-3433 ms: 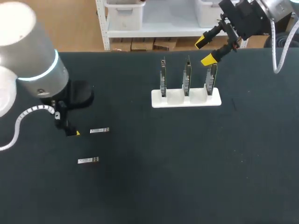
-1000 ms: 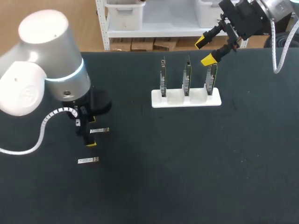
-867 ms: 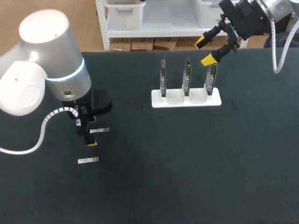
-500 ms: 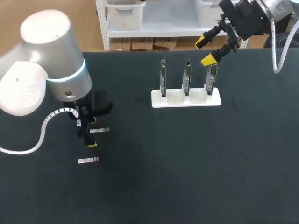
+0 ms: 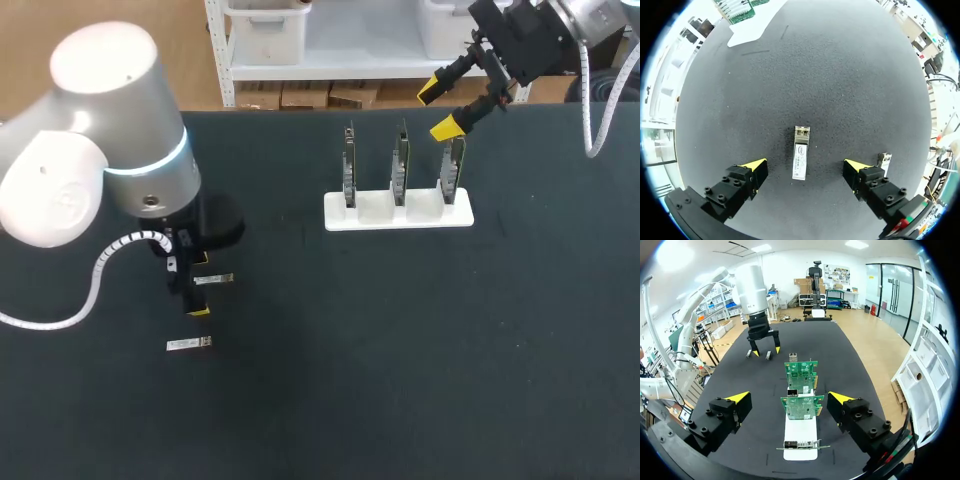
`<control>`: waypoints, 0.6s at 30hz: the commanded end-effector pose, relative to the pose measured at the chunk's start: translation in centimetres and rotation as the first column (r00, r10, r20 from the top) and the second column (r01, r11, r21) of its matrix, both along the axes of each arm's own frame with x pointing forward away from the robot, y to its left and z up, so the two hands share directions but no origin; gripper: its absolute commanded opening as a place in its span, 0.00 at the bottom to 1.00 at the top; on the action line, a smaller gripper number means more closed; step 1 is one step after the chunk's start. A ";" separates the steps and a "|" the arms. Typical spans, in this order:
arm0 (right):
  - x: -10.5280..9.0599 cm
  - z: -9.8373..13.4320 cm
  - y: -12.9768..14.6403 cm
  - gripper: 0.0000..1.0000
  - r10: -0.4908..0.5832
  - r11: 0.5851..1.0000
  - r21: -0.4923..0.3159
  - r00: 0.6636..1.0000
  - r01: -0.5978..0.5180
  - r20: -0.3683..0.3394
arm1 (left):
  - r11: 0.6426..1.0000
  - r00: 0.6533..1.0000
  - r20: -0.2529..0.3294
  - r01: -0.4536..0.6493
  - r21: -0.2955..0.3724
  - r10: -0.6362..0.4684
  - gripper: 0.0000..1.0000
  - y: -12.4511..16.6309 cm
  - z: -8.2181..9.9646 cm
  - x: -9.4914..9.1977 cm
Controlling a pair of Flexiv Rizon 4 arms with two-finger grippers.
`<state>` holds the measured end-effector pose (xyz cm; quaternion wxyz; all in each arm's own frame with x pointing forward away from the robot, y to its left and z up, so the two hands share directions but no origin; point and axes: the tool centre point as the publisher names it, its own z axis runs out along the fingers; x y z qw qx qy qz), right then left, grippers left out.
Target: Pick up the optical module with the left hand, and insert it into the network port with the right hand.
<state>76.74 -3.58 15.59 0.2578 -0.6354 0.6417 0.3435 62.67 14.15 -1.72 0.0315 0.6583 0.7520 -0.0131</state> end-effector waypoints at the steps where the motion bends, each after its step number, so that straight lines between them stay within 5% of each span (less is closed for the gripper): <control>1: -0.1 0.0 0.0 1.00 -0.002 1.000 0.001 1.000 0.002 0.002 | 1.000 1.000 -0.002 0.003 0.004 -0.003 1.00 -0.2 0.0 0.2; 9: -0.1 0.0 0.0 1.00 -0.002 1.000 0.001 1.000 0.002 0.002 | 1.000 1.000 -0.005 0.005 0.004 -0.005 1.00 -0.2 -0.3 0.3; 10: -0.1 0.0 0.0 1.00 -0.002 1.000 0.001 1.000 0.002 0.002 | 1.000 1.000 0.000 0.003 0.003 -0.003 0.89 -0.2 -0.3 0.3; 11: -0.1 0.0 0.0 1.00 -0.002 1.000 0.001 1.000 0.002 0.002 | 1.000 1.000 0.004 -0.001 0.006 0.001 0.50 -0.1 -0.3 0.4; 14: -0.1 0.0 0.0 1.00 -0.002 1.000 0.001 1.000 0.002 0.002 | 1.000 1.000 0.007 -0.006 0.002 0.006 0.00 0.0 -0.3 0.4; 18: -0.1 0.0 0.0 1.00 -0.002 1.000 0.001 1.000 0.002 0.002 | 1.000 1.000 0.003 -0.013 0.006 0.013 0.00 0.1 -0.5 0.6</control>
